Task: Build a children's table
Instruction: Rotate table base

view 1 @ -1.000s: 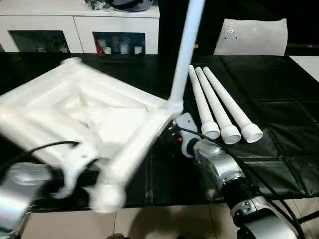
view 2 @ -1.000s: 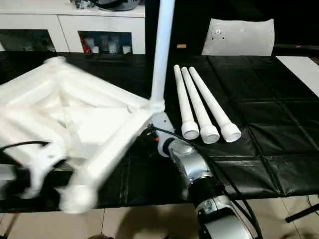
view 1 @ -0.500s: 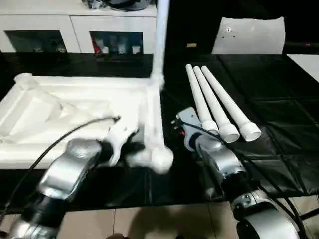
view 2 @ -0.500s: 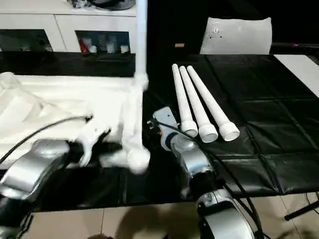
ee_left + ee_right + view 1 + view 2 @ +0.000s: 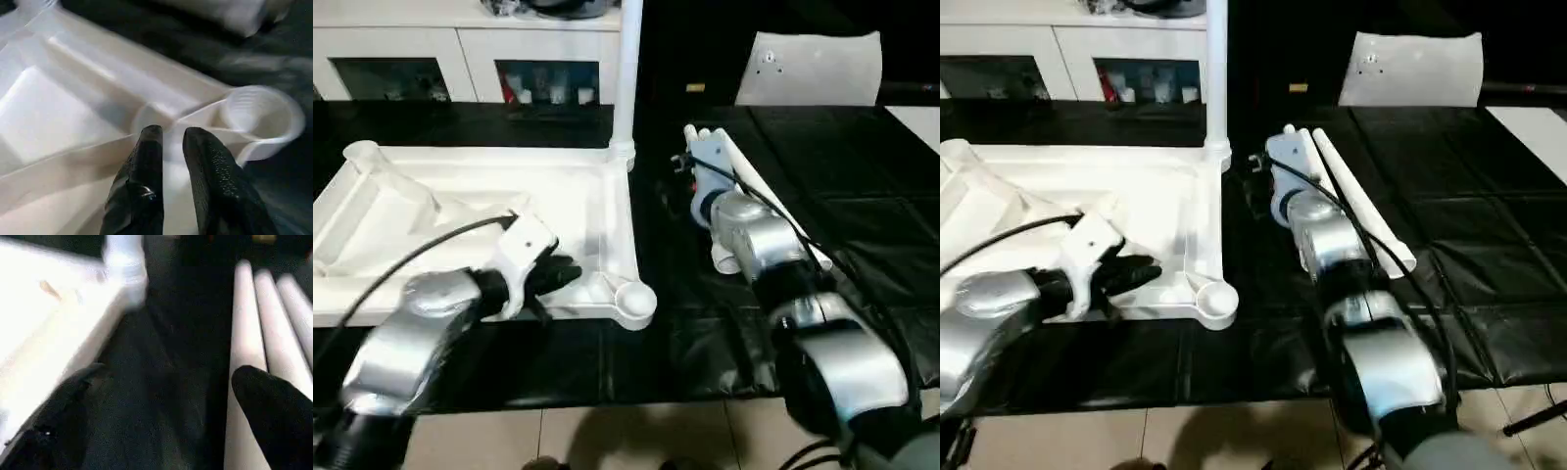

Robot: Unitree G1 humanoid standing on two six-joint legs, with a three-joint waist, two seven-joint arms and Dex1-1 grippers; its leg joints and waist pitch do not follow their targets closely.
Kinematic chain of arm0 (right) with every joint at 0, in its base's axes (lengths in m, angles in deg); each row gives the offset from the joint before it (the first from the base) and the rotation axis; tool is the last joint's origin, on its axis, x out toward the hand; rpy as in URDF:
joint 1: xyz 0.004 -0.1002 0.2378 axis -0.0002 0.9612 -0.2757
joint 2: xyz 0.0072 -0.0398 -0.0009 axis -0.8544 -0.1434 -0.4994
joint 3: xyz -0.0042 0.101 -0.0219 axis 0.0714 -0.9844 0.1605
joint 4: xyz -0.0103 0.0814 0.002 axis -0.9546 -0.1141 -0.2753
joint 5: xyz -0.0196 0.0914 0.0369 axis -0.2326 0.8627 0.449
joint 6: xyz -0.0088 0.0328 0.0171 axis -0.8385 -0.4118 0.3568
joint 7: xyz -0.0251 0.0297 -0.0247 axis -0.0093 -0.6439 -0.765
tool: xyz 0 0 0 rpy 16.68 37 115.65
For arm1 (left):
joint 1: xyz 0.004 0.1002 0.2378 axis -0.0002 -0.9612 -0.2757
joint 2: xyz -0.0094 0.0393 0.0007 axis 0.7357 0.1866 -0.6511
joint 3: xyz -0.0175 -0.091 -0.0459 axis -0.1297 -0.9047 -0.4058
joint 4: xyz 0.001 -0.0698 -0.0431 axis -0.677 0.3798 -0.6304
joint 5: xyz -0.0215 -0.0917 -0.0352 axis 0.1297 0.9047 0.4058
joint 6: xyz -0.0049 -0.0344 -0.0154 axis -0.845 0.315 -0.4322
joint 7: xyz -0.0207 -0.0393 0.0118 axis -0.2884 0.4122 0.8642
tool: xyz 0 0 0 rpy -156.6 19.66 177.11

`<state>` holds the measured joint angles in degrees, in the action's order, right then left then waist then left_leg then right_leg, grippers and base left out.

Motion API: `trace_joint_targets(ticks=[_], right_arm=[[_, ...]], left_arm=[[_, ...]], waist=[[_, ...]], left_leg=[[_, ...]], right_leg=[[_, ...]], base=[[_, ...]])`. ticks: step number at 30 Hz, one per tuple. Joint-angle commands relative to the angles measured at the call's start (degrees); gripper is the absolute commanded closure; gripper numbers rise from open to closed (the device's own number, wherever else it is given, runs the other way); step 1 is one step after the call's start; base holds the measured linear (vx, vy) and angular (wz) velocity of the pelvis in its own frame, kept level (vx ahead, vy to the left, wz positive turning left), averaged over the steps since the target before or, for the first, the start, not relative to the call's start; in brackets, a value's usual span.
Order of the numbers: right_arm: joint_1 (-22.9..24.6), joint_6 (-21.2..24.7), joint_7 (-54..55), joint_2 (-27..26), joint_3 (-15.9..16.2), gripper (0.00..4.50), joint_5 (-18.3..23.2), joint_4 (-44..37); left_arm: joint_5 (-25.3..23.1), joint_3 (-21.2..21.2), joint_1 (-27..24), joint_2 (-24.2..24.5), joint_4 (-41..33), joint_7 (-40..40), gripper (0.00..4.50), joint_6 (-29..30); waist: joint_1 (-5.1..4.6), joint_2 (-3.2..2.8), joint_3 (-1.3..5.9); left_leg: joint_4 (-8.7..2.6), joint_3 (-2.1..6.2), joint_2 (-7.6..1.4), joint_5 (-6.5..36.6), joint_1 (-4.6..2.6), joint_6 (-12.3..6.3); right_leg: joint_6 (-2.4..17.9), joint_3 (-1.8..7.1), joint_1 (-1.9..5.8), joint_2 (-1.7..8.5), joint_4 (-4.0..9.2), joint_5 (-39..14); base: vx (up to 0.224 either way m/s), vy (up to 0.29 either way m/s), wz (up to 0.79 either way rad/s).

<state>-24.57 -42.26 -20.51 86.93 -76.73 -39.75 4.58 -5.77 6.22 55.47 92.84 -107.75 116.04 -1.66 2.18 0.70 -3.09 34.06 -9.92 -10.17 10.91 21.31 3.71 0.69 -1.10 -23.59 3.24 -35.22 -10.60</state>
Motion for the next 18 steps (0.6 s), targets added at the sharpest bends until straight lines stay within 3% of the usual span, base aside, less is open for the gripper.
trace_joint_targets(ticks=[1, 9, 18], right_arm=[[-1.6, 0.2, 1.7, 0.6, -1.3, 0.00, 0.3, 3.3], [-5.0, 0.6, 5.6, 1.6, -1.6, 0.00, -1.3, 11.5], [-5.6, 1.7, 6.5, 1.9, -4.3, 0.00, 0.0, 15.3]], left_arm=[[0.9, -0.3, -0.6, 0.5, -2.9, 0.3, 3.29, 2.0], [3.5, 0.2, -2.3, 1.5, -8.5, 0.5, 2.63, 5.0], [3.5, 1.4, -2.0, 2.3, -9.0, -0.5, 1.78, 5.9]], waist=[[-0.14, -0.57, 3.76], [-0.30, 0.16, 3.50], [-0.36, -0.01, 3.49]], left_leg=[[-3.56, 0.14, -1.96, 9.2, -0.82, 1.19], [-3.37, 0.07, -1.80, 10.0, -0.41, 1.39], [-3.20, 0.15, -1.66, 12.0, -0.42, 1.88]], right_leg=[[12.6, 1.76, 2.71, 3.11, 2.82, -4.9], [11.2, 1.77, 2.64, 3.15, 2.87, -8.3], [10.1, 1.78, 2.31, 3.02, 2.99, -11.0]], base=[[0.000, 0.000, 0.00], [0.000, 0.000, 0.00], [0.000, 0.000, 0.00]])
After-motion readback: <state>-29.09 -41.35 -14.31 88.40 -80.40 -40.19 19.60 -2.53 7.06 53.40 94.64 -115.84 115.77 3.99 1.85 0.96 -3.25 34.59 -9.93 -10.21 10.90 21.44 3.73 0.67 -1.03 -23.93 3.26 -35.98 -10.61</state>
